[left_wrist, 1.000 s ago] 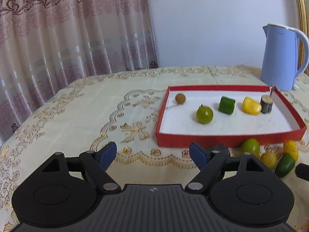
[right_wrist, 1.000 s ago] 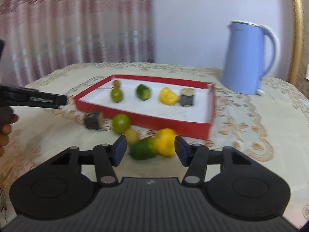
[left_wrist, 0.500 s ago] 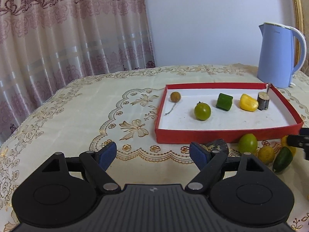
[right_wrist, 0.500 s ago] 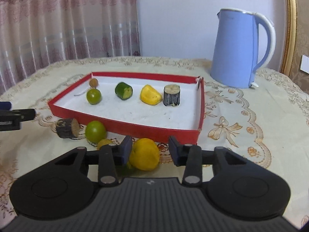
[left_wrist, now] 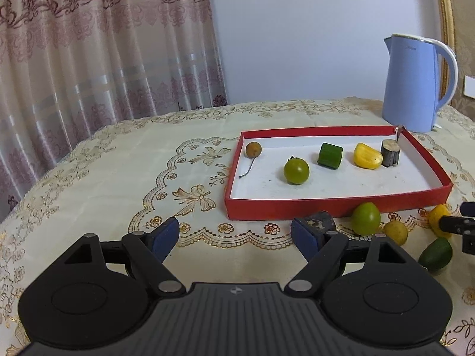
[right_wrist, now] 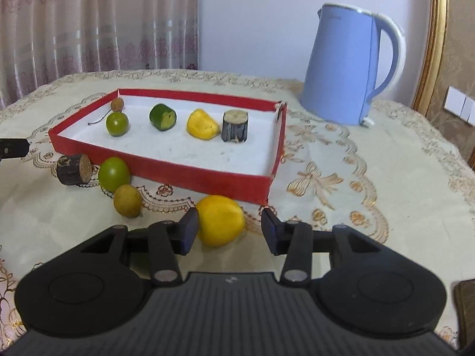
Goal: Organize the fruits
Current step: 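Carry the yellow lemon into the tray and open the right tool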
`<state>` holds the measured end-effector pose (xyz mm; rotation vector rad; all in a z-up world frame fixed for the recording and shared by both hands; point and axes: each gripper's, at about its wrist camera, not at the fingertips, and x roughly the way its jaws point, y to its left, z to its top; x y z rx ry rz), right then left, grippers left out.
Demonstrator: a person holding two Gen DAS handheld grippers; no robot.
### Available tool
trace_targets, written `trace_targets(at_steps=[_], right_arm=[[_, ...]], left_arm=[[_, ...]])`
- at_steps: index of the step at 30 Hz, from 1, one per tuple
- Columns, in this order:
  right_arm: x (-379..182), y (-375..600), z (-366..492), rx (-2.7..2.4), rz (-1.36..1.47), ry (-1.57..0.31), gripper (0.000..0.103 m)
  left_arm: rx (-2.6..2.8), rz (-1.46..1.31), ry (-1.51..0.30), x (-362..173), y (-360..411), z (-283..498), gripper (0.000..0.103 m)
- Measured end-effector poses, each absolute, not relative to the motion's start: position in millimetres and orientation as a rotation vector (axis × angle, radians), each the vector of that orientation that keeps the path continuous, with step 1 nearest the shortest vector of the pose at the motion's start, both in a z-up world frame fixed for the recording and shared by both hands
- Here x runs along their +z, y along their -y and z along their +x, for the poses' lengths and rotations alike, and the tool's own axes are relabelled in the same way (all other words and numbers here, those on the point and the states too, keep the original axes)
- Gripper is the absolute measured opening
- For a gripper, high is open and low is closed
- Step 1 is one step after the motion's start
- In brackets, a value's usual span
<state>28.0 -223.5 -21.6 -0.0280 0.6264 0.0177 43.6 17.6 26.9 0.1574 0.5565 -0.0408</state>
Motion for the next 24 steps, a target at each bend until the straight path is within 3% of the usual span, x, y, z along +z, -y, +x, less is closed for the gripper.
trace_targets(at_steps=[6,8,11,24], right_arm=[[-31,215,42,0.053,-0.042,-0.653,0.048],[-33,214,44,0.044,-0.056,-0.663,0.04],[-33,217,40,0.047,-0.056,-0.657,0.039],[15,215,31,0.073,-0.032,-0.499,0.038]], left_arm=[[-0.043,0.157,-0.557,28,-17,41,0.083],[-0.04,0.16,-0.554,29,-18,41,0.083],[-0.035,0.162,-0.557,29,-19,41,0.083],[-0.086,0.117,-0.558,33,-20,40,0.083]])
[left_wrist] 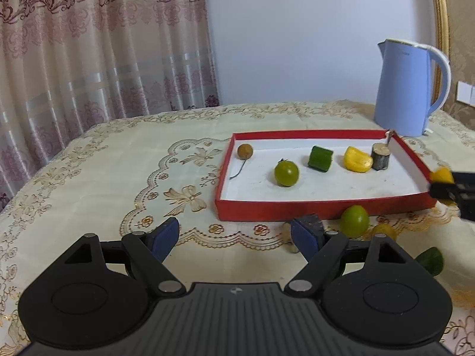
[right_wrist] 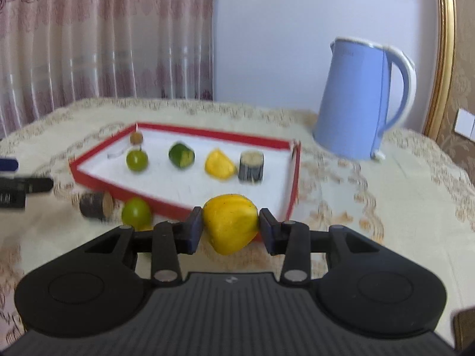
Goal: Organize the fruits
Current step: 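Carry the yellow lemon into the tray and open the right tool, then grasp the dark wood slice with the left tool while the right tool grasps the large green cucumber piece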
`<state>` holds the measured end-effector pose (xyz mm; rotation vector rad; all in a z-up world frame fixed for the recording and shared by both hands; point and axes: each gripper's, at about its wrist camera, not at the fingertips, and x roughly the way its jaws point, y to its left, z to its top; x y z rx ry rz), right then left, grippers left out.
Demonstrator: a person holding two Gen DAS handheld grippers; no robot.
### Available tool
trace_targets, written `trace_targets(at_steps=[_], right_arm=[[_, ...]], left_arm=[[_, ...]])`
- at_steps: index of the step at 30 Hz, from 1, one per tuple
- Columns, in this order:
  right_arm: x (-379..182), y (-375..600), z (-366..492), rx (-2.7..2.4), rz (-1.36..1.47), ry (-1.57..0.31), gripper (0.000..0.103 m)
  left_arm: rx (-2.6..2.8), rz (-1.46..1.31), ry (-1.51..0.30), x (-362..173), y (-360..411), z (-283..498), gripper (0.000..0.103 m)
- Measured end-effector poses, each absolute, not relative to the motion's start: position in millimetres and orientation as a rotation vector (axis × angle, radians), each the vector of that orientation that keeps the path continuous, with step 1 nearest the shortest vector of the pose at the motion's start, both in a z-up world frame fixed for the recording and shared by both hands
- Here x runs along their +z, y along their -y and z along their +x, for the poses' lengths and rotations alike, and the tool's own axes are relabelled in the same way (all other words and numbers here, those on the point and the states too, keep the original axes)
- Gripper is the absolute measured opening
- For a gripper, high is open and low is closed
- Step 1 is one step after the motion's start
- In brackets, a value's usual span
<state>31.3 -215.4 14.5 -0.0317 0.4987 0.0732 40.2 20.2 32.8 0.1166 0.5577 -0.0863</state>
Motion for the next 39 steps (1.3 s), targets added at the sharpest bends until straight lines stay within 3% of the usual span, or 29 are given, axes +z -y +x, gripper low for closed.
trace_targets(at_steps=[11,21,22,23,27,29,31,39], right_arm=[[24,222,99,0.047,0.043,-0.491,0.038],[-5,233,150,-0.085,0.032,-0.579,0.04],[-9,234,152,-0.099,0.025,-0.596,0.051],[-12,236,152,-0.106,0.022,-0.603,0.055],[-3,236,123,-0.079,0.036,-0.538,0.064],[6,232,98,-0.075,0.026,-0.473,0.077],[14,227,70,-0.06,0.023,-0.408,0.082],[14,220,3,-0.045,0.106,-0.332,0.084]], left_arm=[[-0.107,0.123,-0.522,40,-17,32,0.083],[-0.097,0.117,-0.532,39,-20,31,0.083],[-0.094,0.115,-0.533,38,-21,31,0.083],[-0.093,0.114,-0.536,38,-22,31,0.083],[-0.108,0.112,-0.554,31,-27,35,0.083],[-0.118,0.099,-0.57,27,-30,37,0.083],[-0.139,0.087,-0.585,24,-30,41,0.083],[-0.216,0.058,-0.634,19,-11,49,0.083]])
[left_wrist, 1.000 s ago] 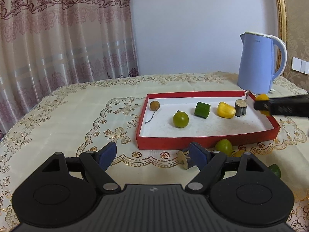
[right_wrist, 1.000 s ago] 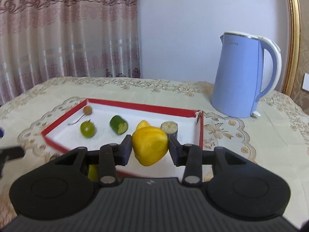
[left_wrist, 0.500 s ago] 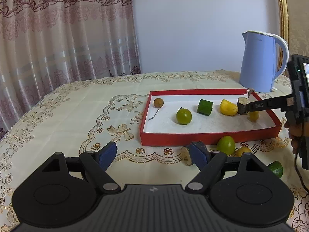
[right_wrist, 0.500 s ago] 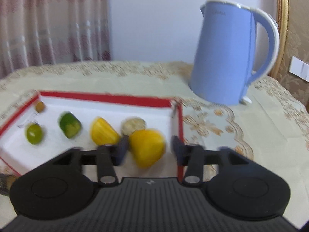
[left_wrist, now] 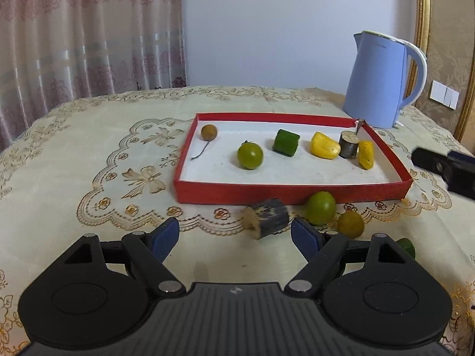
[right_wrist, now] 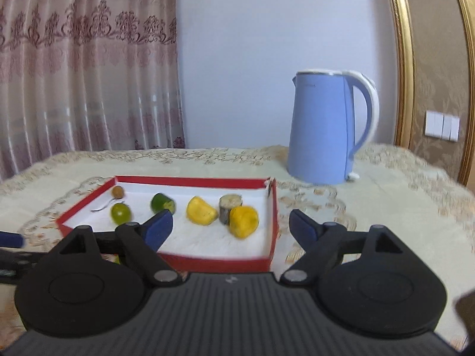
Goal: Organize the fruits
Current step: 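Grasp the dark wood slice with the left tool while the right tool grasps the large green cucumber piece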
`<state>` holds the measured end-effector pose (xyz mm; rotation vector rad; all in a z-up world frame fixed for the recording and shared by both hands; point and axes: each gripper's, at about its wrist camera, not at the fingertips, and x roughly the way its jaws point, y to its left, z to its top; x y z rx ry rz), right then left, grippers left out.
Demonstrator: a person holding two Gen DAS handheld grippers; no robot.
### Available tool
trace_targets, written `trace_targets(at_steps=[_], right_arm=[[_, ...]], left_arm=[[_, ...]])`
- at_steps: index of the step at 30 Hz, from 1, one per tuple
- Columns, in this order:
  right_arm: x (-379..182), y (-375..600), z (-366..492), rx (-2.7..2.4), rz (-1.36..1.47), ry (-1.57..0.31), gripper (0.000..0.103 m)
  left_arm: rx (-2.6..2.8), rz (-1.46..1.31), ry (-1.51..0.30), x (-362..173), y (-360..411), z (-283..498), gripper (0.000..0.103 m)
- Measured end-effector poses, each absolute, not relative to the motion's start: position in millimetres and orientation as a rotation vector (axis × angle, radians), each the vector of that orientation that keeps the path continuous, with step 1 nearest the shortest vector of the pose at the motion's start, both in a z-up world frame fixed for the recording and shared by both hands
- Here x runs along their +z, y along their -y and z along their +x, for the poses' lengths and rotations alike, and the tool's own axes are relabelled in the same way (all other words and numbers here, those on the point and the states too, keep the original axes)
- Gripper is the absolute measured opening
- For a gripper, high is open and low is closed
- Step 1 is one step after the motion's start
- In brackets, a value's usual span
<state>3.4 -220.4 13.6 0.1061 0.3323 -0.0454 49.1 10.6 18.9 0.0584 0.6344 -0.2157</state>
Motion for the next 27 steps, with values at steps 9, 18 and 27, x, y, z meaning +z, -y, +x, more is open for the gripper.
trace_targets(at_steps=[9,18,27], right_arm=[[4,212,-23,0.002,0.076,-0.375,0.087],[-6,197,-34,0.047,0.031,-0.423,0.087],[-7,199,-35,0.05,0.037,-0.422,0.087]], left_arm=[[-0.167,0.091,-0.639,12,16,69,0.083],[-0.18,0.101,-0.658,-1,21,77,0.066],[-0.203,0.048,-0.733,-12,26,92,0.046]])
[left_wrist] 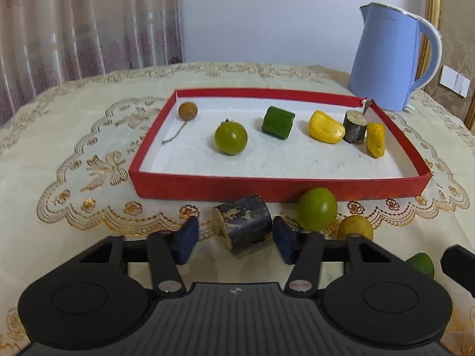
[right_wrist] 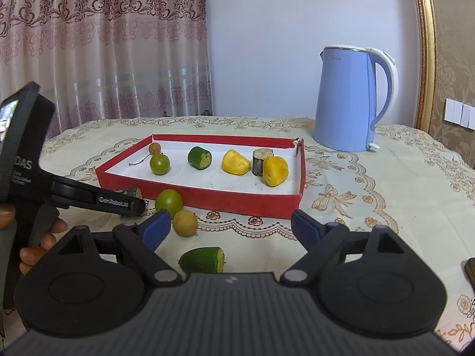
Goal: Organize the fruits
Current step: 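Grasp the dark wood slice with the left tool while the right tool grasps the large green cucumber piece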
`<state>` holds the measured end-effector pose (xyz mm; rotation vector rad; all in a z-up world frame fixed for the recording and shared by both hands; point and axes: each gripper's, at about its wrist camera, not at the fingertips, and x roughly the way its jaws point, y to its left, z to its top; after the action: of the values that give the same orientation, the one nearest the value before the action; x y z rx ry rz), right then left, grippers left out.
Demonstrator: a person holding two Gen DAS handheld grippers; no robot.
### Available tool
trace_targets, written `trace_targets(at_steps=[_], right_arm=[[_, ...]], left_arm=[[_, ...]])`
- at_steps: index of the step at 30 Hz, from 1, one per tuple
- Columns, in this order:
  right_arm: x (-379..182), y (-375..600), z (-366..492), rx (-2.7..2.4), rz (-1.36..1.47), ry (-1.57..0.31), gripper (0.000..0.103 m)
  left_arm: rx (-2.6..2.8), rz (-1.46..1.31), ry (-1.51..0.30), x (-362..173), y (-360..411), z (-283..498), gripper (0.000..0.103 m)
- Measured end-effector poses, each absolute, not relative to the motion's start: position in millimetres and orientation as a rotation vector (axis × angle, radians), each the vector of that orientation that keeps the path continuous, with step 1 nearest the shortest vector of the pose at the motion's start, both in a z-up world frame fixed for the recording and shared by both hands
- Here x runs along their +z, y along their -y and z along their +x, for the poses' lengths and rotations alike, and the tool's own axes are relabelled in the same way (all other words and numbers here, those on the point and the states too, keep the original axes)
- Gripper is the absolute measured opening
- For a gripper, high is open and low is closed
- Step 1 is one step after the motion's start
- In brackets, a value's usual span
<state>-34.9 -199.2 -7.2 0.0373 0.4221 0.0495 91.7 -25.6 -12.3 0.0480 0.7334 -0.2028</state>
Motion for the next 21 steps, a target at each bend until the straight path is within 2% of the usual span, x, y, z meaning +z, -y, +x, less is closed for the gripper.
trace_targets(at_steps=[2,8,15,18,20,21], right_arm=[[-8,199,-34,0.049,0.032,-0.427,0.087],[-11,196,-36,0.065,0.004,-0.445,0.087],[-18,185,-31,0.096,-0.03,-0.483,0.084],[-22,179,-28,0.106,-0.046,-0.506,0.076],[-25,177,-26,0.115,-0.045,-0.526,0.066],[-27,175,-24,0.118,-0.044,-0.537,0.064]], left_arm=[[-0.205,0.024,-0.747,-13,25,93,0.039],[-0.196,0.001,-0.737,-8,17,84,0.038],[-0.132,0.081,-0.643,6,10,64,0.038],[-0.125,0.102,-0.623,11,9,59,0.038],[-0.122,0.11,-0.619,12,9,57,0.038],[-0.123,0.113,-0.619,12,9,57,0.038]])
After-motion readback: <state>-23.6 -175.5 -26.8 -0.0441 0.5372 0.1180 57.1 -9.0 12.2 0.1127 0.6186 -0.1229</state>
